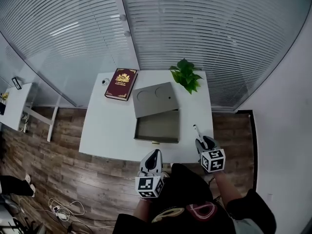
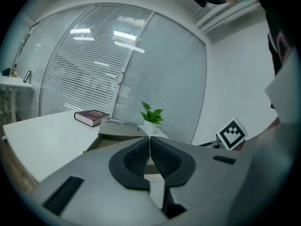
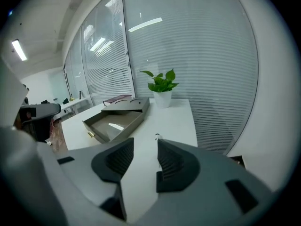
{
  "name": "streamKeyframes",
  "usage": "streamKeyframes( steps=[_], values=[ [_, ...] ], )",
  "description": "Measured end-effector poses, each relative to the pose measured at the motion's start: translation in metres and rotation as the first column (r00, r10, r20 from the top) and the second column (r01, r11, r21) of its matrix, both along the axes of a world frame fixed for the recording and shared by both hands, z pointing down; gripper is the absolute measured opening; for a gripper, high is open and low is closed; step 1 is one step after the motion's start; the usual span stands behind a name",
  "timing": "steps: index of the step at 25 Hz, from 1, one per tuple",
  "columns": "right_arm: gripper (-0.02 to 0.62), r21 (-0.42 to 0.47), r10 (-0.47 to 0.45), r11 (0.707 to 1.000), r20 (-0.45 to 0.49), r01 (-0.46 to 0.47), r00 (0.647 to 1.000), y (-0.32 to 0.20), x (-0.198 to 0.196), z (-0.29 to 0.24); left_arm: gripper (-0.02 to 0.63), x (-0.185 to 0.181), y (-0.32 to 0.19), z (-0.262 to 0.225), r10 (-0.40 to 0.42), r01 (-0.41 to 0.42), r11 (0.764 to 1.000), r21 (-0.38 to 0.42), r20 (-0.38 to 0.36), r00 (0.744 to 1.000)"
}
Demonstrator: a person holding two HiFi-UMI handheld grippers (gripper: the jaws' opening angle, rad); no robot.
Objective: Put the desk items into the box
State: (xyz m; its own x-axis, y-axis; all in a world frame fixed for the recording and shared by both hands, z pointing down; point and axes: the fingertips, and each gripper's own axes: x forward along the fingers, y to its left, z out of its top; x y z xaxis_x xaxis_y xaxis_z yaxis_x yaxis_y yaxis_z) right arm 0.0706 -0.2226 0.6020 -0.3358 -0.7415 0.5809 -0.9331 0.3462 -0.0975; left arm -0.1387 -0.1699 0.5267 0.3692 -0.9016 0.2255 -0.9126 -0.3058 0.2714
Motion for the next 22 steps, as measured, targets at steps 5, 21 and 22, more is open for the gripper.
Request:
streamKeyframes(
  steps=[5,21,22],
  values=[
    [0.164,-0.071,-0.047,0.996,-0.027,0.045,0.998,-0.010,0.001,0.012,0.020,0.002,-0.015,-0.006,-0.021,0.021,1.000,-0.003,-0.003,1.000],
    [0.137,-0.238,-0.140,0.966,-0.138,0.104,0.981,-0.036,0.009,0.063,0.020,0.003,-0.042,0.001,-0.062,0.063,0.998,-0.023,0.052,0.997],
    [0.137,-0.245,-0.143,0.964,-0.135,0.107,0.980,-0.037,0.009,0.064,0.020,0.003,-0.043,0.001,-0.062,0.064,0.998,-0.021,0.055,0.997]
  ],
)
